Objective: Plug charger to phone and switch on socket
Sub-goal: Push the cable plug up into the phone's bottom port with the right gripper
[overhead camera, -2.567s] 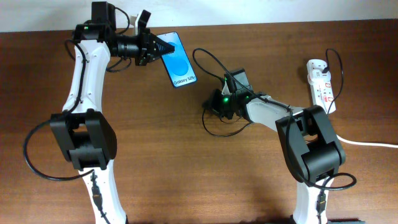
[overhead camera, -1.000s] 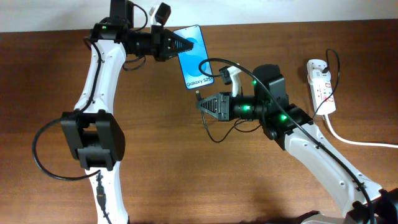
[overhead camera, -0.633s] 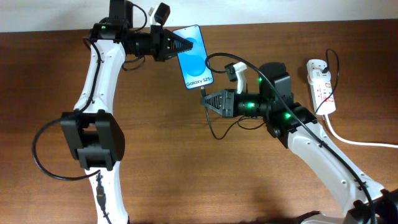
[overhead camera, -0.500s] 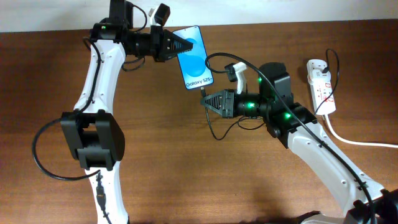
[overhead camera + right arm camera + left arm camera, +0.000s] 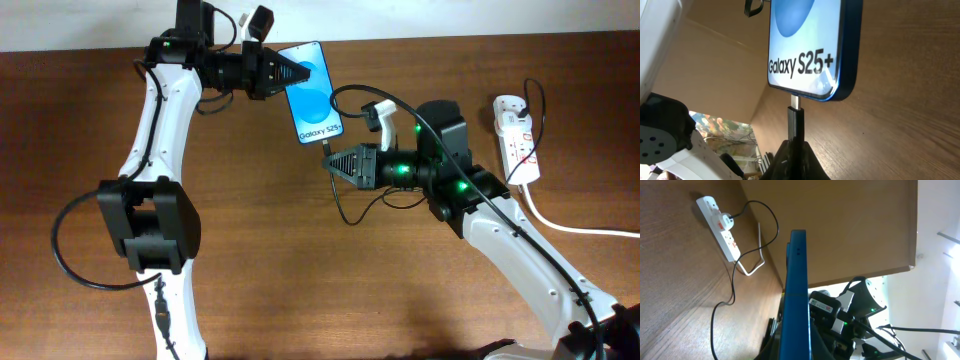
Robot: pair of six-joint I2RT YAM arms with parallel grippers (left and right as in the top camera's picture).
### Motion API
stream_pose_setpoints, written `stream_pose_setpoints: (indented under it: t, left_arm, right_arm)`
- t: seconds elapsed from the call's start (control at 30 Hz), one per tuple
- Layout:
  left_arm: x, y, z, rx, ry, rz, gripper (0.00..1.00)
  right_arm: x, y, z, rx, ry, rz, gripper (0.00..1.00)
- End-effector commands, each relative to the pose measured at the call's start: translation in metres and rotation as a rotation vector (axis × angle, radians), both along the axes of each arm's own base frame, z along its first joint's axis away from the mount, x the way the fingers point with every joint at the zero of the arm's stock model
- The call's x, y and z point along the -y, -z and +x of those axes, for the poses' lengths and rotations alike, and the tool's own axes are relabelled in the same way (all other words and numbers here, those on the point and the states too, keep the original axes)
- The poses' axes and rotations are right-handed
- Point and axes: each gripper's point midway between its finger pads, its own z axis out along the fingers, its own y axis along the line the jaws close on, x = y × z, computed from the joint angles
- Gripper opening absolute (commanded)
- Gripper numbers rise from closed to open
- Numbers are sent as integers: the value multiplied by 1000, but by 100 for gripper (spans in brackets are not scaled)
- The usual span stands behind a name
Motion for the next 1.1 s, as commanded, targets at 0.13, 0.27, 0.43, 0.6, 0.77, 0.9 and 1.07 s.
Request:
stream_pose_setpoints:
  t: [0.13,0.27,0.43,0.6,0.77,0.9,1.07]
  left_arm:
    - [1,-15,-6,3,29,-49,0]
    - [1,-15,-6,2,29,-49,0]
    - [2,-15,-6,2,29,-49,0]
    - [1,-15,-4,26,28,-49,0]
    - [-7,-16,0,29,9,-49,0]
    - [-7,-16,0,30,9,-49,0]
    - [-7,-16,0,29,9,-49,0]
  right_arm:
    - [-1,1,-2,-14,-14,9,4]
    - [-2,8,-1,-37,-13,5,4]
    - [-3,10,2,-38,-12,5,4]
    - [-4,8,0,-55,-17,20,4]
    - [-5,6,-3,-61,-37,32,4]
    - [-5,6,-3,-60,-38,32,4]
    - [-6,2,-2,-40,-46,44,4]
